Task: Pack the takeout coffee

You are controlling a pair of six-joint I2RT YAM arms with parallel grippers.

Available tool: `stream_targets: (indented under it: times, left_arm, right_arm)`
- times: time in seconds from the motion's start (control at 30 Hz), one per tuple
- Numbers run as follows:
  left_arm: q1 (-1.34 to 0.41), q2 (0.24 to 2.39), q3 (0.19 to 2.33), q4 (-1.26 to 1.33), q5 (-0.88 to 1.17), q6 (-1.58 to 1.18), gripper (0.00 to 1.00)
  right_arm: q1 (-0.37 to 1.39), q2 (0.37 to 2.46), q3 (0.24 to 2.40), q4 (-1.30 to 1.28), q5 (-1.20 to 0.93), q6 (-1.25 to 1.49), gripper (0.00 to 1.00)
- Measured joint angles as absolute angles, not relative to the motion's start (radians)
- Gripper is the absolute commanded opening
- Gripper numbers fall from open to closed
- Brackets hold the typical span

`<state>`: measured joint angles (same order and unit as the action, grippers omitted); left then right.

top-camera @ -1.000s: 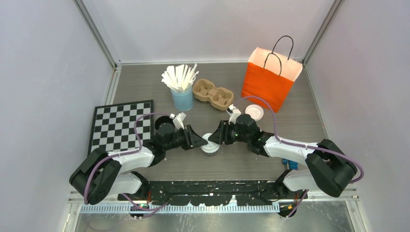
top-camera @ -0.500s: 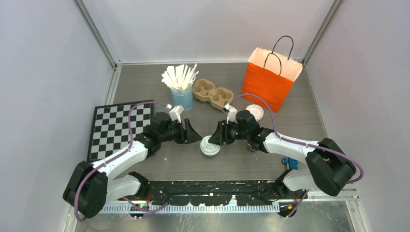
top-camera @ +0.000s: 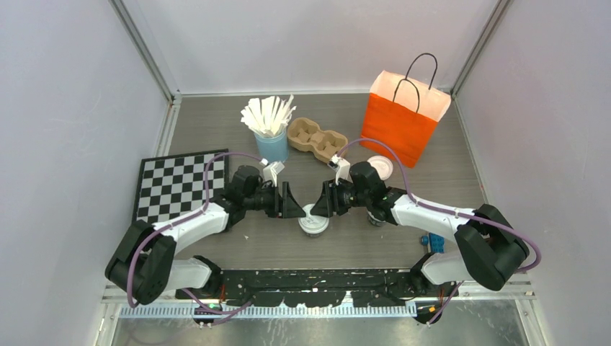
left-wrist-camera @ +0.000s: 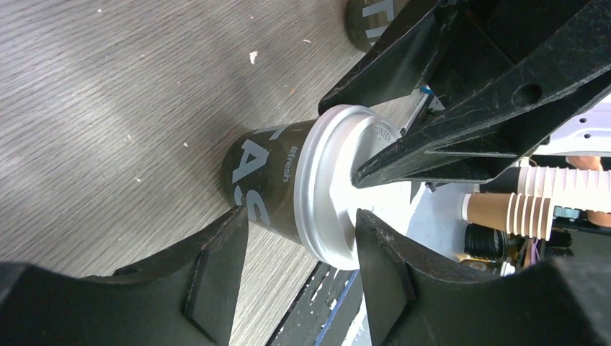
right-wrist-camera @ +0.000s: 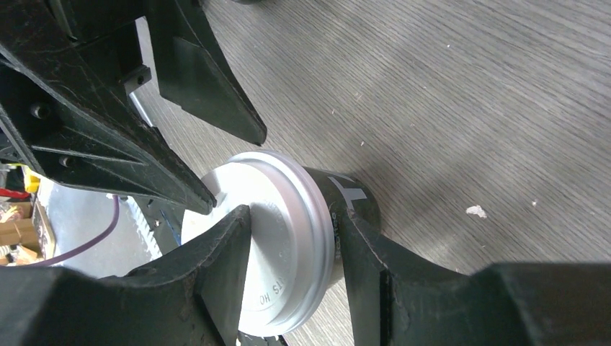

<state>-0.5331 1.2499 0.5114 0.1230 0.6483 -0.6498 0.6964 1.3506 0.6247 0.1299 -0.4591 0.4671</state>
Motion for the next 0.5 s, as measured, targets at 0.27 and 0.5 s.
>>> stream_targets:
  times: [0.27,0.5]
  left_arm:
    - [-0.535,1.309,0.516,0.175,0.697,-0.665,0.56]
    - [-0.559,1.311,0.554,0.115,0.661,-0.645,0.43]
  right_arm:
    - [0.696,1.351,0.625,0.13,-0.458,0.461,0.52]
    - [0.696,1.351,0.63,0.123,-0.454,0.463,0.56]
